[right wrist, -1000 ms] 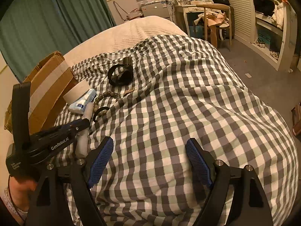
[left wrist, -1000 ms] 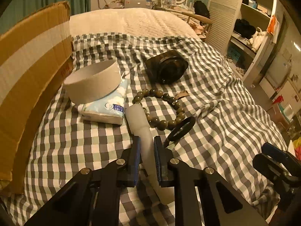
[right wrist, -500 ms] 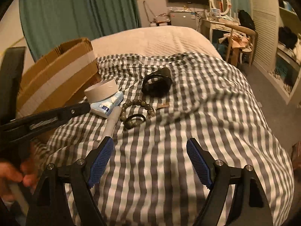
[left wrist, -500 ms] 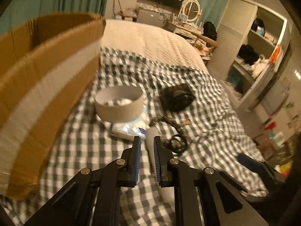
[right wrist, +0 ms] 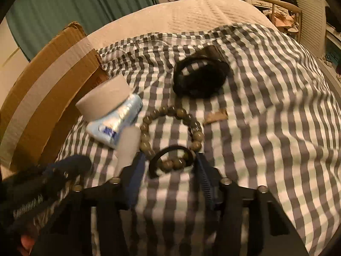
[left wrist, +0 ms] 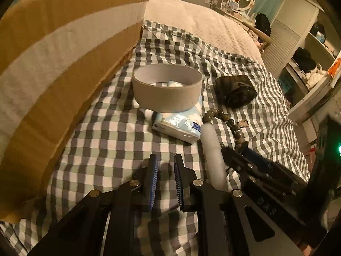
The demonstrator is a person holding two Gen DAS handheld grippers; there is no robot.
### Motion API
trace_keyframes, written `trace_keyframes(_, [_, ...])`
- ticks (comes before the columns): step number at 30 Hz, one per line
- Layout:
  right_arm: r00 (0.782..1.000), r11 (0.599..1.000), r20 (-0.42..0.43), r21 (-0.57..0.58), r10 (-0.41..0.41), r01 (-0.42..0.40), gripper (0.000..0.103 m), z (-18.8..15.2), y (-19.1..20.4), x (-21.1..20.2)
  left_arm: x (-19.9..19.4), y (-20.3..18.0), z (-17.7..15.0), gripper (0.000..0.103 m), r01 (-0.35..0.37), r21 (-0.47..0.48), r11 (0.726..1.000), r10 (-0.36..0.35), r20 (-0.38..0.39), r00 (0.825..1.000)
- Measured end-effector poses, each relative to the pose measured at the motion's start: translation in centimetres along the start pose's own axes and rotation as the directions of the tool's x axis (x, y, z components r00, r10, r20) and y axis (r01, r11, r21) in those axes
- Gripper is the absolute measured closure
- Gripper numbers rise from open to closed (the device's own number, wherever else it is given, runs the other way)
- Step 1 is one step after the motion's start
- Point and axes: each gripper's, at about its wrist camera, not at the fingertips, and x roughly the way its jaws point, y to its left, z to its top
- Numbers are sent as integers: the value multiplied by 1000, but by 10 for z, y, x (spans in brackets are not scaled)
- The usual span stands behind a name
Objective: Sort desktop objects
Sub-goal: 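Grasp the white stick-shaped object with the left tool, then carry the white stick to the cardboard box and open the left tool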
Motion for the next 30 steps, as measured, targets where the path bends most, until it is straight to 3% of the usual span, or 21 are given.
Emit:
trace_keyframes(1, [1000,1000,0,5,10,-10,71,-4,-4,-4,2,-2,0,87,6,5,1000,-6,-3,1000])
trace_keyframes(5, [999,999,24,14,37,-38,85,-12,-12,-22,0,-17,-3,85,44,54,998,-44,3,999])
trace_keyframes(6, [999,999,29,5,39,-39,93,-14,-12,-27,-2,-21,-4,81,61,64,996,-62,10,998])
trace_keyframes(7, [999,999,30,0,44,-44,97,-14,-12,-30,-3,-25,-4,68,96,72,993,-97,16,995])
trace_keyframes(8, [999,999,31,-7,44,-44,97,-16,-12,-32,-3,-29,-5,49,125,73,989,-126,18,992])
trace_keyframes(9, [999,999,27,-10,42,-42,97,-17,-12,-33,-3,-32,-6,42,155,73,985,-157,22,987])
trace_keyframes(11, [999,1000,18,-7,30,-30,97,-22,-15,-32,-1,-40,-9,39,196,83,977,-199,31,980])
trace_keyframes(15, [999,1000,24,20,21,-22,97,-27,-27,-40,14,-45,-14,39,125,130,984,-126,-6,992])
trace_keyframes(16, [1000,1000,25,19,18,-18,97,-27,-27,-40,16,-43,-14,41,131,125,983,-132,-2,991])
trace_keyframes(19, [1000,1000,31,18,7,-8,97,-27,-29,-44,19,-46,-14,93,136,150,979,-136,-5,991])
trace_keyframes(25, [999,999,45,42,-23,21,97,-37,-36,-58,3,-37,-4,93,203,84,976,-207,40,978])
trace_keyframes(30, [997,999,60,39,-39,37,97,-36,-32,-74,-31,-26,6,92,294,30,955,-294,159,942])
